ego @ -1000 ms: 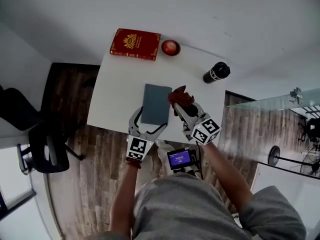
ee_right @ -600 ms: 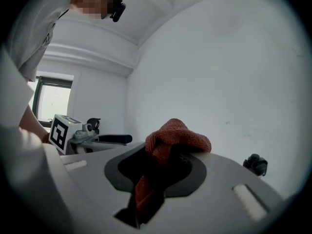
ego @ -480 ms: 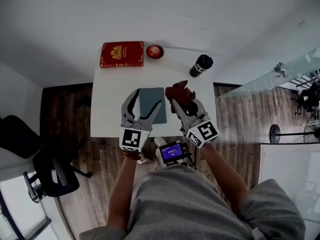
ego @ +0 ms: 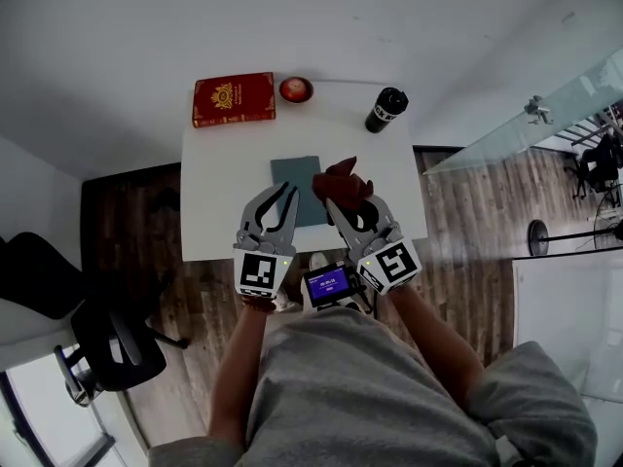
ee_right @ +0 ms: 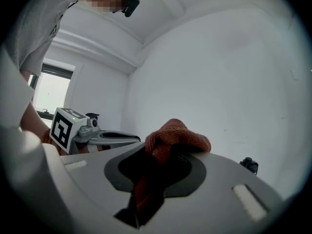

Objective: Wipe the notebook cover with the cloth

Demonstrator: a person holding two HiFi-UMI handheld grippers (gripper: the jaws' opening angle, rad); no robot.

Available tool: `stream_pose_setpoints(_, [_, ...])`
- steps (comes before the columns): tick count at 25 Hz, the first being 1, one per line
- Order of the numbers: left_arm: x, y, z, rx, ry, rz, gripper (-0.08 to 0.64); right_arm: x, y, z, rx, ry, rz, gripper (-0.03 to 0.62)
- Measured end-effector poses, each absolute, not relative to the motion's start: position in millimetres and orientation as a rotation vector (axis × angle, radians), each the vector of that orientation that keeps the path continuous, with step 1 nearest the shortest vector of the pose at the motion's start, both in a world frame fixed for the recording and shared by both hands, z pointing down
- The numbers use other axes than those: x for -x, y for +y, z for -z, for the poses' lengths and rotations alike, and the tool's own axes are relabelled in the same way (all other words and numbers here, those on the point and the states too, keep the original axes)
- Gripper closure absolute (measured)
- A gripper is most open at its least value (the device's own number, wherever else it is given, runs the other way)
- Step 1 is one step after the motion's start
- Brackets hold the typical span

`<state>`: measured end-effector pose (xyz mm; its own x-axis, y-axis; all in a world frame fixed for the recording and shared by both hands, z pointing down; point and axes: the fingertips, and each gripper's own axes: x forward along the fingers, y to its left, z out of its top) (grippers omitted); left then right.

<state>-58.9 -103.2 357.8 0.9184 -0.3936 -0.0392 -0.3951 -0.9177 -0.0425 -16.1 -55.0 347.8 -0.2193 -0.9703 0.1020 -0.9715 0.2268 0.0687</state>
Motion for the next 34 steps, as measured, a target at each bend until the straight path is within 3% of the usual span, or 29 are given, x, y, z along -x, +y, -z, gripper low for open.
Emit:
stream_pose_setpoints(2, [62.5,-93.8,-362.5,3.015,0.616,-0.021,0.557,20.2,-48.4,-354.3,-1.889,-2.367,-0.035,0.512])
stream_pose_setpoints(34, [124.8,-99.2,-383.7,3.1,0.754,-0.032,0.557,71.0,-57.5,-384.1,-1.736,-2.425,-0.154,0.523])
